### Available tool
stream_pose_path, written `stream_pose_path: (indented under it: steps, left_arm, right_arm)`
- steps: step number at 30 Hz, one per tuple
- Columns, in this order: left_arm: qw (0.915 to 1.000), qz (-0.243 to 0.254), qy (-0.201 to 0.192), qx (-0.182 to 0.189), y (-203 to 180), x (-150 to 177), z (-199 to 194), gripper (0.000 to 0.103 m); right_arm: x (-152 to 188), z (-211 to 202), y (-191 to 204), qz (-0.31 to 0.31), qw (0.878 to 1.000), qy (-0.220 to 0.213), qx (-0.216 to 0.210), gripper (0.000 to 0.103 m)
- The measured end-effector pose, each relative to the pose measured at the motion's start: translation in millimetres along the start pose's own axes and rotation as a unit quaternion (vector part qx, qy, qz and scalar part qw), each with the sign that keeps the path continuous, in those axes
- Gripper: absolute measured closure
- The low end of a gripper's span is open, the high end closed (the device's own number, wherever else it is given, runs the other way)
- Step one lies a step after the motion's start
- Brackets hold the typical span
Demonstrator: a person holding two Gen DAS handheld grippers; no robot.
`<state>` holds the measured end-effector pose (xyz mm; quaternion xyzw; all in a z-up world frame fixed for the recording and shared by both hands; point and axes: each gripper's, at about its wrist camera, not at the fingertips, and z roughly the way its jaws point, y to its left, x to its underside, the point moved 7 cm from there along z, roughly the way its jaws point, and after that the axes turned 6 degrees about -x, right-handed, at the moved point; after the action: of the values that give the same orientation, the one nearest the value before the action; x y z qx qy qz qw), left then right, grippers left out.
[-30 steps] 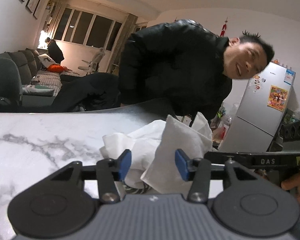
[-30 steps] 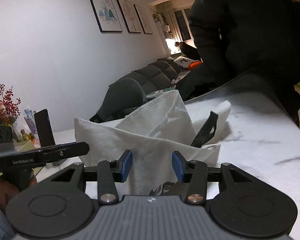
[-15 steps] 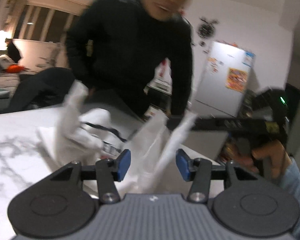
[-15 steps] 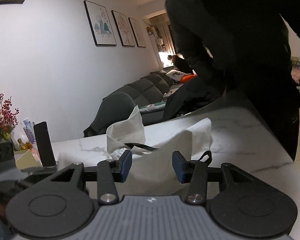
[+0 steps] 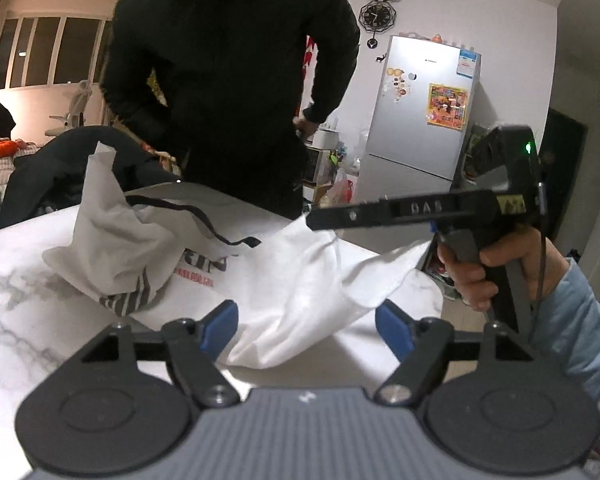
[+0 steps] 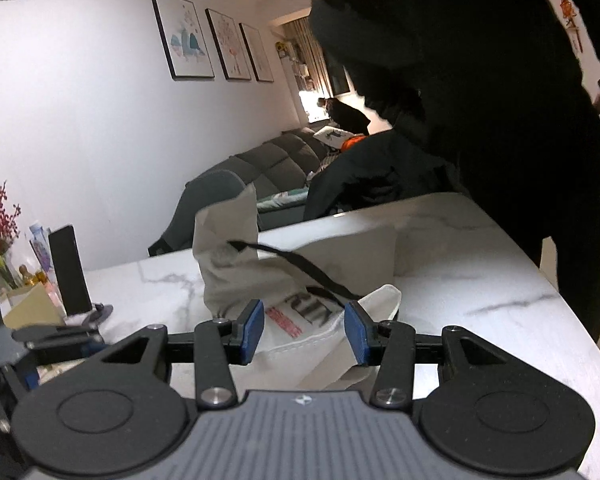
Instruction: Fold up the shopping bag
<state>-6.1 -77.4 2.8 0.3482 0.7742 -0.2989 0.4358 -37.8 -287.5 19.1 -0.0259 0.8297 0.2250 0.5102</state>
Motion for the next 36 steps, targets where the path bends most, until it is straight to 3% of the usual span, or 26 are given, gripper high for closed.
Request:
stream_pose_path:
  steps: [4, 10, 18, 28, 31, 34, 36]
  left_arm:
    - [1.0000, -0.005, -0.007, -0.004, 4, -5, -3, 0.027]
    - [0.9999, 0.001, -0.015, 0.005, -2, -18, -3, 0.027]
    - [0.9998, 0.020, -0.003, -0.004, -15, -27, 0, 0.027]
    - [0.9954, 0.068, 0.039, -0.056, -35, -21, 38, 0.030]
    - [0.9938, 0.069, 0.044, -0.075, -38, -21, 44, 0.038]
    - [0.9935, 0.054, 0.045, -0.089, -32, -19, 40, 0.054]
    - [0.9934, 0.039, 0.045, -0.098, -26, -16, 37, 0.076]
  right_arm:
    - [11, -2, -4, 0.007, 1.000, 0.003, -0.004, 0.060]
    - [29, -1, -4, 0.003, 1.000, 0.007, -0.001, 0.089]
    - [27, -5, 6, 0.018, 0.998, -0.006, -0.055, 0.093]
    - [12, 3, 31, -0.002, 0.996, -0.009, -0.085, 0.094]
    - [10, 3, 38, -0.008, 0.996, -0.010, -0.091, 0.094]
    - [9, 3, 43, -0.013, 0.995, -0.008, -0.096, 0.093]
    - [8, 2, 44, -0.012, 0.995, -0.006, -0.099, 0.093]
